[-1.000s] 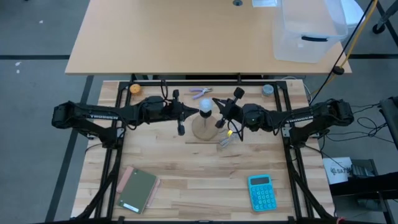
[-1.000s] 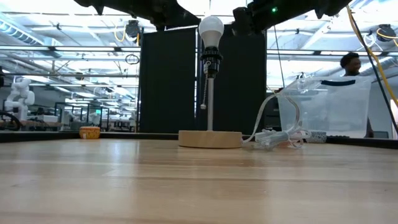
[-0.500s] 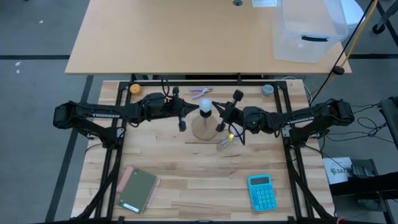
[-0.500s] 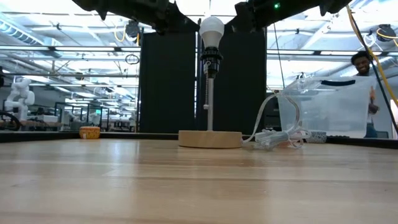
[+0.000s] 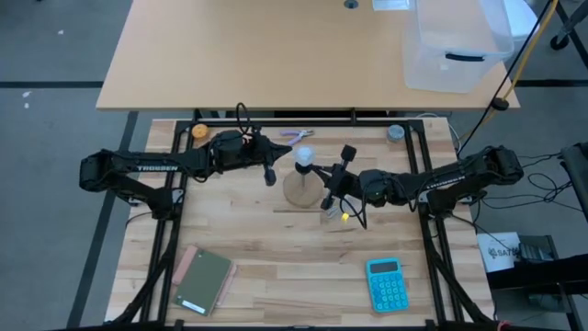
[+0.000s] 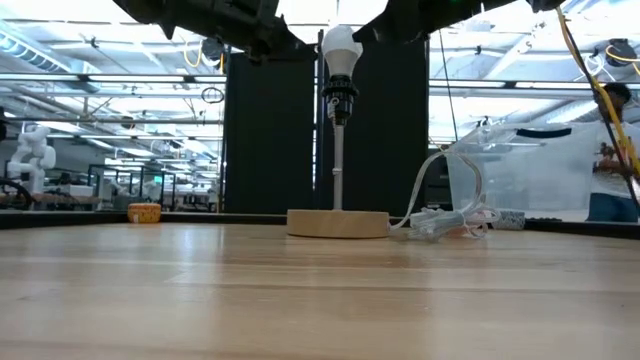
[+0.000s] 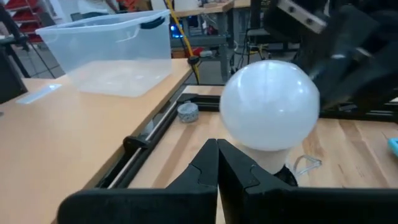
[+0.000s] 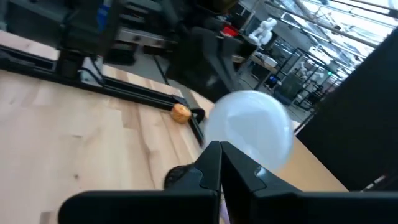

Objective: Screw lightbulb
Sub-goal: Insert the light bulb on the brown lamp

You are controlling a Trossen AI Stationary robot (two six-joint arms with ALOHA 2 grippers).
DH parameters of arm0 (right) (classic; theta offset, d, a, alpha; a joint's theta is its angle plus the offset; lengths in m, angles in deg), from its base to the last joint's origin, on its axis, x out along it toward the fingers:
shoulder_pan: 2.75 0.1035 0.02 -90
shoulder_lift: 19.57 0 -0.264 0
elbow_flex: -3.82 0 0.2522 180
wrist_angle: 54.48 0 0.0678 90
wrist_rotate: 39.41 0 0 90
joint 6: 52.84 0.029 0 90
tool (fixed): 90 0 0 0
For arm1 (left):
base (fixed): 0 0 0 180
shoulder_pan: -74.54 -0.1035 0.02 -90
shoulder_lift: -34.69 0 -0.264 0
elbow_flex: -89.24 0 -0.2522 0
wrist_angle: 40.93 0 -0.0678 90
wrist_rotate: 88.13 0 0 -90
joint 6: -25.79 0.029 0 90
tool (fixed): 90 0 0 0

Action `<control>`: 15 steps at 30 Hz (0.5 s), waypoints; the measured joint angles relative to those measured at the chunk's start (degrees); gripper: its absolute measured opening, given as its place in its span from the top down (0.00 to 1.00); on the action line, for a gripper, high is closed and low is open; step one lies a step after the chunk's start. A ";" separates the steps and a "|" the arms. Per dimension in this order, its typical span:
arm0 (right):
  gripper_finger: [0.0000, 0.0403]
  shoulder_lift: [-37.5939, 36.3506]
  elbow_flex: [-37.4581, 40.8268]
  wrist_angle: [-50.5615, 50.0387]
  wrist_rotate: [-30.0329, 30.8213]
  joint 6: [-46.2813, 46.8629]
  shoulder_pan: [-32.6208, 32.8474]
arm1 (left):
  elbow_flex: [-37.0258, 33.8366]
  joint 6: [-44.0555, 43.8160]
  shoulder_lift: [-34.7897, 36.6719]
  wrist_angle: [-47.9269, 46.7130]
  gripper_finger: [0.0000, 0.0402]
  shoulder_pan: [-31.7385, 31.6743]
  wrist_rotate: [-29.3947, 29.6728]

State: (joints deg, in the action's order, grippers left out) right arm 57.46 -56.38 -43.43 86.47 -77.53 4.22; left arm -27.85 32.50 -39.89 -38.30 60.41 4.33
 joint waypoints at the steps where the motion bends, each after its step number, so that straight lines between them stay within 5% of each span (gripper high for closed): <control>1: 1.00 0.00 0.00 -0.17 0.32 0.00 0.30 | 0.00 -0.01 0.01 0.02 1.00 -0.01 0.00; 11: 1.00 0.00 0.00 -0.51 13.88 -0.39 1.93 | 0.00 3.55 2.47 1.51 1.00 4.70 -0.46; 15: 1.00 0.02 0.00 0.94 14.86 -1.16 0.11 | 0.00 4.79 1.93 2.11 1.00 6.23 -0.81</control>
State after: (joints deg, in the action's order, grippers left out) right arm 57.48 -56.38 -42.49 101.33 -78.69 4.33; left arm -27.85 37.30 -37.96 -36.20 66.64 3.52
